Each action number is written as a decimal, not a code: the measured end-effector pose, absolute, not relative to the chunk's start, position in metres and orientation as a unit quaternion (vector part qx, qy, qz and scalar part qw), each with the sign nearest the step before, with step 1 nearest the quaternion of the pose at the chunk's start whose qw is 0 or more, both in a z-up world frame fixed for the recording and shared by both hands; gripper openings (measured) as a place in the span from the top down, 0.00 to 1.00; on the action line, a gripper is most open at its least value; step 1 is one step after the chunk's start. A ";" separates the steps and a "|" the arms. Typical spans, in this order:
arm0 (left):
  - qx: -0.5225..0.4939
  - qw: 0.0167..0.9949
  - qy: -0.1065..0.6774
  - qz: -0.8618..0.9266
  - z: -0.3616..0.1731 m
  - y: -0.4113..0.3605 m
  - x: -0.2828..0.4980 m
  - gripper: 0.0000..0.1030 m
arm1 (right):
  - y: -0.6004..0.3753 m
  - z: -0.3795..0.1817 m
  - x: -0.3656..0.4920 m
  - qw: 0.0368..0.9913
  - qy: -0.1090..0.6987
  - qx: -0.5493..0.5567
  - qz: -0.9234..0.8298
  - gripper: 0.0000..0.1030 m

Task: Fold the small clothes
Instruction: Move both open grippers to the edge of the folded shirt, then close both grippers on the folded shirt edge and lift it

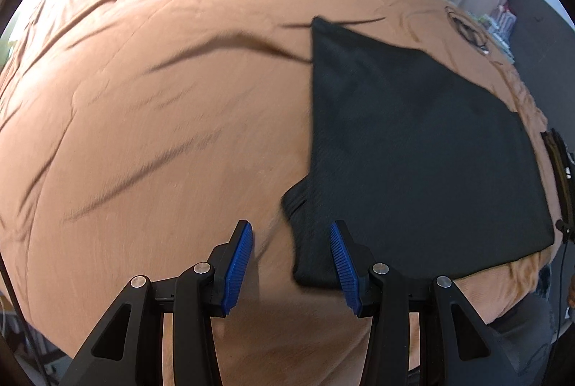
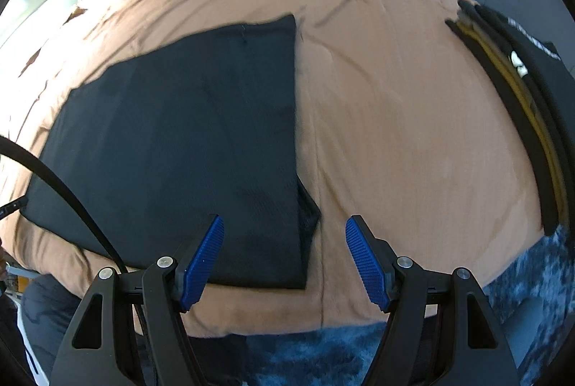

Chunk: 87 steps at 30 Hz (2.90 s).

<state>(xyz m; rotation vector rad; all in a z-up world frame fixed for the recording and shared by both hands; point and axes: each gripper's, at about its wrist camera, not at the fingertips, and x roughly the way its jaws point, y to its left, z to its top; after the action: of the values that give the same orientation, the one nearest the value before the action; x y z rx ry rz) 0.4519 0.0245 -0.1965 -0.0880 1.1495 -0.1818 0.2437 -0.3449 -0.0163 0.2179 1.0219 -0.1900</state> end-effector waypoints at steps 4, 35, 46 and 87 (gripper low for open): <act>-0.048 0.834 0.543 -0.080 -0.202 0.032 0.444 0.54 | -0.345 -0.031 0.245 0.852 0.503 0.099 -0.102 0.33; -0.219 0.808 0.536 -0.111 -0.195 0.053 0.427 0.53 | -0.276 0.014 0.253 0.889 0.444 0.111 0.008 0.51; -0.261 0.793 0.539 -0.113 -0.212 0.050 0.431 0.55 | -0.252 -0.012 0.291 0.874 0.457 0.139 0.084 0.74; -0.295 0.817 0.486 -0.102 -0.191 0.052 0.423 0.92 | -0.187 -0.057 0.458 0.847 0.522 0.058 0.079 0.90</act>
<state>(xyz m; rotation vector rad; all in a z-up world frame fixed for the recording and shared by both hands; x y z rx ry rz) 0.4235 0.0518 -0.1914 -0.6293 1.0352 -0.2178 0.4585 -0.1869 -0.0572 0.1228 1.1006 0.1674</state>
